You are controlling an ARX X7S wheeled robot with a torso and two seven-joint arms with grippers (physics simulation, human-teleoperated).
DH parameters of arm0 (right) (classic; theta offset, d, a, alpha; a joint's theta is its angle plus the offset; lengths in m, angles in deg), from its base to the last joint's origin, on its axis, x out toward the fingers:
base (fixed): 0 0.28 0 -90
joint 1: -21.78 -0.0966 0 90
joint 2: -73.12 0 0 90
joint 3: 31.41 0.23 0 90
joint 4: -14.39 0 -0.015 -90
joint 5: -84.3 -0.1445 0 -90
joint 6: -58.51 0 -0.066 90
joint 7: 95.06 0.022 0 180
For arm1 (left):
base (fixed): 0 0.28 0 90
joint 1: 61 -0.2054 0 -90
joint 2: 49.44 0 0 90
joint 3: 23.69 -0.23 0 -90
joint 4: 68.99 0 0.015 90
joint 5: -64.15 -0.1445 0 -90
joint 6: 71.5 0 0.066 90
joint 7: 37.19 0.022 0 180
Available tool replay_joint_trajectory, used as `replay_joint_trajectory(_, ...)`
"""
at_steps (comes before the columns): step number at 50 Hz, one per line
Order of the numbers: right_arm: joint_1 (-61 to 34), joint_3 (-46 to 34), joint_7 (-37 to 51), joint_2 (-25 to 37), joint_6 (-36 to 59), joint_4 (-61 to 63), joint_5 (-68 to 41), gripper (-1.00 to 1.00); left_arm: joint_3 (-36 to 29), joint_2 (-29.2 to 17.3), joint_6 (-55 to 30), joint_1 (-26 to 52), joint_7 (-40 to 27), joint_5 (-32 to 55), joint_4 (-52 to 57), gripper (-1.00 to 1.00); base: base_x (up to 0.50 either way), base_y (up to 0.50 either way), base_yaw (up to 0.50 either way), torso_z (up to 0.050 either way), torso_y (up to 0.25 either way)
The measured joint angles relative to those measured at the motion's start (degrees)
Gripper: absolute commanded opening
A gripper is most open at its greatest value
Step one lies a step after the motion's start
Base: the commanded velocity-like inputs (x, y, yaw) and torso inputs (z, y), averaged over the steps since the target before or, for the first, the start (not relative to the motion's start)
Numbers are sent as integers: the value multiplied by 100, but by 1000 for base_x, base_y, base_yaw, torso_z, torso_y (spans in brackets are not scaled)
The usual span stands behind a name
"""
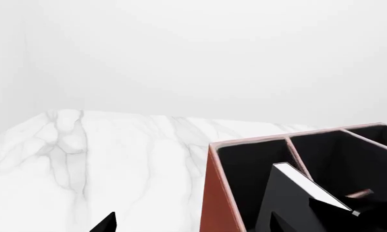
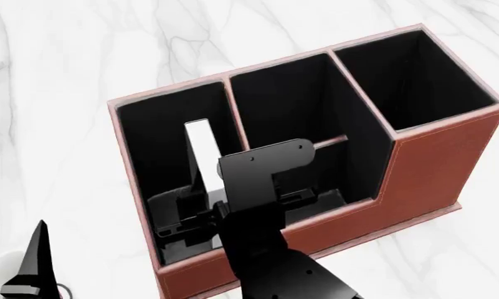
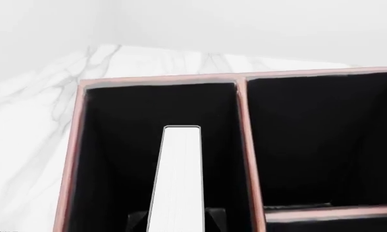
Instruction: Pick up the book and place it in the left compartment of the caddy.
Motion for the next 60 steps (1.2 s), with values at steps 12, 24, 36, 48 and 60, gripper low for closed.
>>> replay_joint_trajectory(12, 21, -25, -46, -42, -87, -156, 12, -100, -11, -17, 24, 0, -12, 4, -15, 100, 0, 0, 0, 1, 2)
replay_joint_trajectory(24, 14, -36, -65, -49, -113, -198, -1, -100, -26, -31, 34, 12, -31, 14, -25, 100, 0, 0, 0, 0, 2)
replay_joint_trajectory(36, -52, -13, -119, -36, -69, -48, 119, 100, -41, -47, 64, 1, -39, 14, -30, 100, 0, 0, 0, 0, 0)
replay_joint_trajectory(48, -70, -5, -122, -22, -57, 36, 144, 100, -51, -67, 84, -6, -54, 22, -23, 100, 0, 0, 0, 0, 0)
replay_joint_trajectory(60, -91, 8, -85, 17, -19, 159, 114, 100, -67, -81, 88, 4, -75, 35, -23, 100, 0, 0, 0, 0, 0)
